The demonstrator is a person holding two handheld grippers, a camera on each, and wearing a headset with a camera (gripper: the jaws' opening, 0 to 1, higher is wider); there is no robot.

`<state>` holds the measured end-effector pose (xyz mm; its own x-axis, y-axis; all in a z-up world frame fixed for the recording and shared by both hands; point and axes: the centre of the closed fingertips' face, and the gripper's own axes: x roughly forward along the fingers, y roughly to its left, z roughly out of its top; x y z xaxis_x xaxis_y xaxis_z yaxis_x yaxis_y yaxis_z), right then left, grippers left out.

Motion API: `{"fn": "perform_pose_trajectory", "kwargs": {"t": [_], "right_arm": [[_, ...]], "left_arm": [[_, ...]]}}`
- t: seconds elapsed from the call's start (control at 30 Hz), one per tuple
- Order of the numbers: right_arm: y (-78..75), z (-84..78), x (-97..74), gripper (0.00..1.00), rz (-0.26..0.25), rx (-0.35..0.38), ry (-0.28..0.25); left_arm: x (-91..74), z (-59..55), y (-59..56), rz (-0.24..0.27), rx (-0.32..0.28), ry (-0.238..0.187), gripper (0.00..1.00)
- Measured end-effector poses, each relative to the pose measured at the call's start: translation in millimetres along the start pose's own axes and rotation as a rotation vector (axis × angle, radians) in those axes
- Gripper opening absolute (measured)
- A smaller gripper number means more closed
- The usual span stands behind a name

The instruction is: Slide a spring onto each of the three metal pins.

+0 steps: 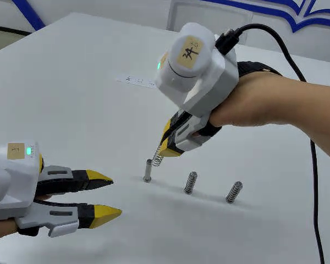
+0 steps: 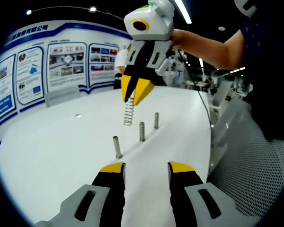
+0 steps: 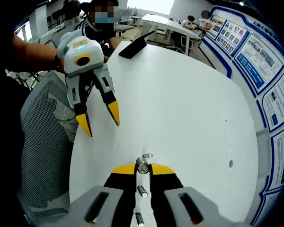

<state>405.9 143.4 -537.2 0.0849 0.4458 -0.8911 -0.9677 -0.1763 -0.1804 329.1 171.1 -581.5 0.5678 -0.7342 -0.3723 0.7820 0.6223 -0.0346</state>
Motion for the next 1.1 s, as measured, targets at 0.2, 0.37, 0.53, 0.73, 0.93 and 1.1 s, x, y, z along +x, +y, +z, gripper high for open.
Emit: {"fn": "perform_pose_trajectory", "kwargs": {"t": [0.2, 0.37, 0.53, 0.73, 0.93, 1.1], "right_arm": [[-7.3, 3.7, 6.1, 0.11, -0.003, -0.004, 0.01], [-11.5, 3.1, 14.0, 0.11, -0.006, -0.018, 0.034], [-10.7, 1.1, 19.5, 0.11, 0.006, -0.013, 0.045], [-11.7, 0.6, 26.2, 0.11, 0.016, -0.015, 0.059], [-15.8, -1.8, 31.9, 0.11, 0.023, -0.013, 0.076], [-15.8, -3.0, 34.4, 0.11, 0.028, -0.011, 0.082]], "left_arm": [[-0.8, -2.4, 0.8, 0.007, -0.01, 0.002, 0.41], [-1.6, -2.5, 1.3, 0.011, -0.025, -0.004, 0.45], [-3.0, -3.4, 2.8, 0.018, -0.034, -0.007, 0.48], [-3.8, -4.6, 3.7, 0.022, -0.046, -0.013, 0.53], [-3.9, -5.3, 4.3, 0.024, -0.056, -0.021, 0.58], [-3.9, -7.0, 4.8, 0.024, -0.061, -0.018, 0.59]]}}
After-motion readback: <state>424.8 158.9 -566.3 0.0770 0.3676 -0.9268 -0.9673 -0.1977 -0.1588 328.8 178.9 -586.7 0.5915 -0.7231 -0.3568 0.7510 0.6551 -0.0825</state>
